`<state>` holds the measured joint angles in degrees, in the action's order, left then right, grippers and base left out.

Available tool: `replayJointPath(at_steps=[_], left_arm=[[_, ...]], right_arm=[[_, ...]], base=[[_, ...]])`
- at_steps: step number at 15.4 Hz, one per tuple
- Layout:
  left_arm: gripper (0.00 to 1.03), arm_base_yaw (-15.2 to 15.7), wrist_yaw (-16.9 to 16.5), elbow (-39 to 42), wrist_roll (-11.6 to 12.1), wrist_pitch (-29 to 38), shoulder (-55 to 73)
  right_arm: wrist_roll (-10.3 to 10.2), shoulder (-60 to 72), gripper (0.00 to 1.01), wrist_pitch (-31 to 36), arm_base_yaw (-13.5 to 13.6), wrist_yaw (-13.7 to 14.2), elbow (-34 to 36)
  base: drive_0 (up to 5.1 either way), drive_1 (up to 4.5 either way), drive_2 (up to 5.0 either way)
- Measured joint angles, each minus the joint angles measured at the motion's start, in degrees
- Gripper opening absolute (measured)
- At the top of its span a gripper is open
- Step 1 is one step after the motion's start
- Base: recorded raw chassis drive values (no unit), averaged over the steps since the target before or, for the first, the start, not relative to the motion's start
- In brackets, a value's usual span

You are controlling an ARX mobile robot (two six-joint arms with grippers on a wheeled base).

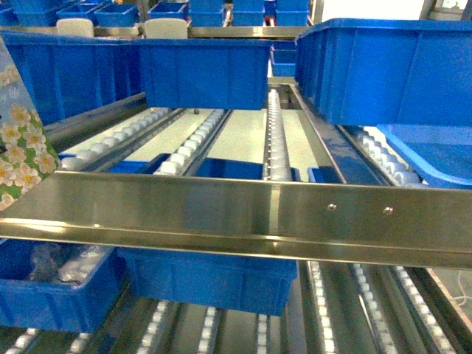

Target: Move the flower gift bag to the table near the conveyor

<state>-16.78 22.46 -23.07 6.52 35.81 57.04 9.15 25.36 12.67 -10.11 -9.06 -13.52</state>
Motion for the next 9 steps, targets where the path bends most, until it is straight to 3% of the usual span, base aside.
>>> replayJointPath(at_steps=[9], left_arm=[[0.02, 0.0, 0.02, 0.0, 0.0, -0.26, 0.02]], right_arm=[[0.02, 0.02, 0.02, -0.09, 0.0, 0.0, 0.0]], base=[[-4.8, 1.23, 3.6]])
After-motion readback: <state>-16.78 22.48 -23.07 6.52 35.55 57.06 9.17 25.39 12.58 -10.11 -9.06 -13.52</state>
